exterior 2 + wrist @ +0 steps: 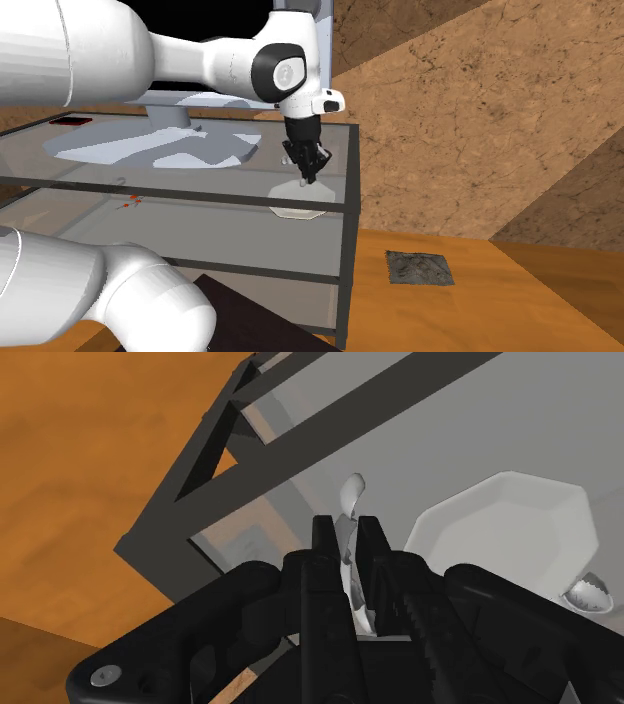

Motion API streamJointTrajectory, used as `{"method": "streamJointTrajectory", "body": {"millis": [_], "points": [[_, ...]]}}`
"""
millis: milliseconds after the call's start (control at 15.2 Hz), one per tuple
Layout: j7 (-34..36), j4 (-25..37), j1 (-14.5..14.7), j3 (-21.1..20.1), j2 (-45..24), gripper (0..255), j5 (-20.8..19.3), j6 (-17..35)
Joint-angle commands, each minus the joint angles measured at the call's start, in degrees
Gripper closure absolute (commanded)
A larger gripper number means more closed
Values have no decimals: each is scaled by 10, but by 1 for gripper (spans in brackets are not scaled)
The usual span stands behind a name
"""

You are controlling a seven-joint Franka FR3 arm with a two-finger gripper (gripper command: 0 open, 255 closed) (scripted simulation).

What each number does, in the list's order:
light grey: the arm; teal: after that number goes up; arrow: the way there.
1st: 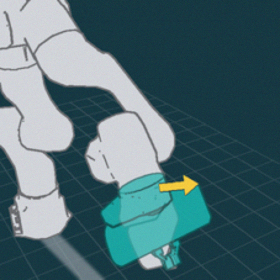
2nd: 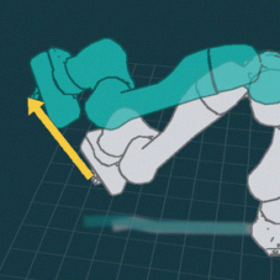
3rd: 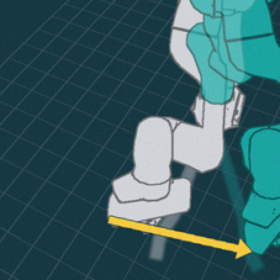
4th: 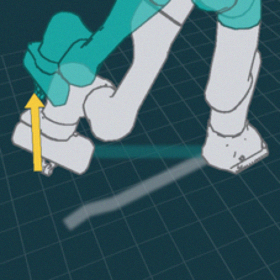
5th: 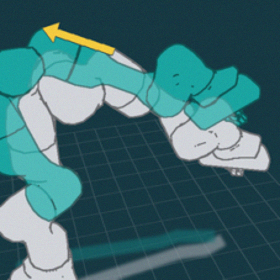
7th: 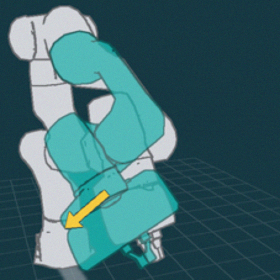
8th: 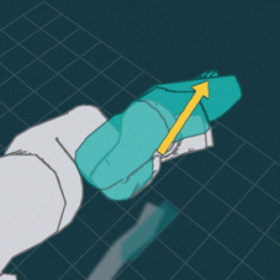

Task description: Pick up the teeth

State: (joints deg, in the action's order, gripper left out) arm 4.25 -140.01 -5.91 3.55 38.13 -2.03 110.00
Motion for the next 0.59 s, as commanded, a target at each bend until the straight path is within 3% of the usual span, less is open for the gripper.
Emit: {"method": "streamJointTrajectory", "body": {"millis": [0, 528], "points": [[0, 16, 0, 0, 1, 255, 0, -17], [-1, 67, 1, -2, -4, 255, 2, -63]]}}
